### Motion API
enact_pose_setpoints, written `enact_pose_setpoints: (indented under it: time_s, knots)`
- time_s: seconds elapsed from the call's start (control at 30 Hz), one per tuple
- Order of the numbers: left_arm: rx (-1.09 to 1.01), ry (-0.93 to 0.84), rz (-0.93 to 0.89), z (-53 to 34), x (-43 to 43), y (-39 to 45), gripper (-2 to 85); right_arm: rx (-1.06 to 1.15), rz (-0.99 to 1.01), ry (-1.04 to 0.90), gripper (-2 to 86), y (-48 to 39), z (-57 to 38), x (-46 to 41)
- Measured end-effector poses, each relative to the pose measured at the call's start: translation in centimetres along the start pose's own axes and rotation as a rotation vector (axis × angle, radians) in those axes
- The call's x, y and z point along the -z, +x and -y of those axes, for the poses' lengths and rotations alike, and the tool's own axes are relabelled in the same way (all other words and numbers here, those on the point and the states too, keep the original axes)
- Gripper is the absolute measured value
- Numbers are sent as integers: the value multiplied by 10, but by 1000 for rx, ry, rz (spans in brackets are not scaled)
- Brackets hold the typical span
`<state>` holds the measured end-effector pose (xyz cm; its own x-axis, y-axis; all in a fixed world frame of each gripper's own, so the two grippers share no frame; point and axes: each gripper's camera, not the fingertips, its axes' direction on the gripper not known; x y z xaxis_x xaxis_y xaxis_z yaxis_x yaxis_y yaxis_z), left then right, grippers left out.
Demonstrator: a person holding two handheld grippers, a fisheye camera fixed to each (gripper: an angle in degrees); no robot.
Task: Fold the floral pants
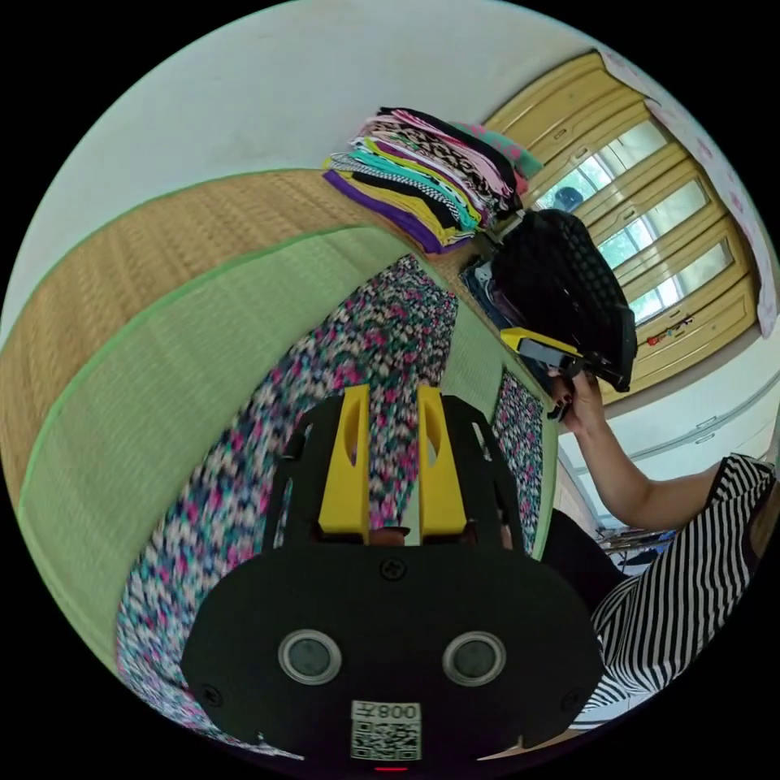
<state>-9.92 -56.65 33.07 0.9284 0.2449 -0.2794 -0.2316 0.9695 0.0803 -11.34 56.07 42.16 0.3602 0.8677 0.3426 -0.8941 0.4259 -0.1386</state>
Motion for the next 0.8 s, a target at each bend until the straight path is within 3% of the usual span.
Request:
enact_pose_setpoints:
  time_s: [0.17,0.4,0.57,0.8]
  knots:
    - [1,-5,38,83,-69,11,101,-19,-94,-12,72,84,37,-27]
    - [-40,-87,193,167,-153,31,98,19,-126,-108,71,124,42,-73]
    - [-51,-139,364,196,-198,47,50,48,-130,-142,40,147,28,-91]
    - [-118,-147,317,221,-234,67,9,54,-96,-130,4,171,4,-70]
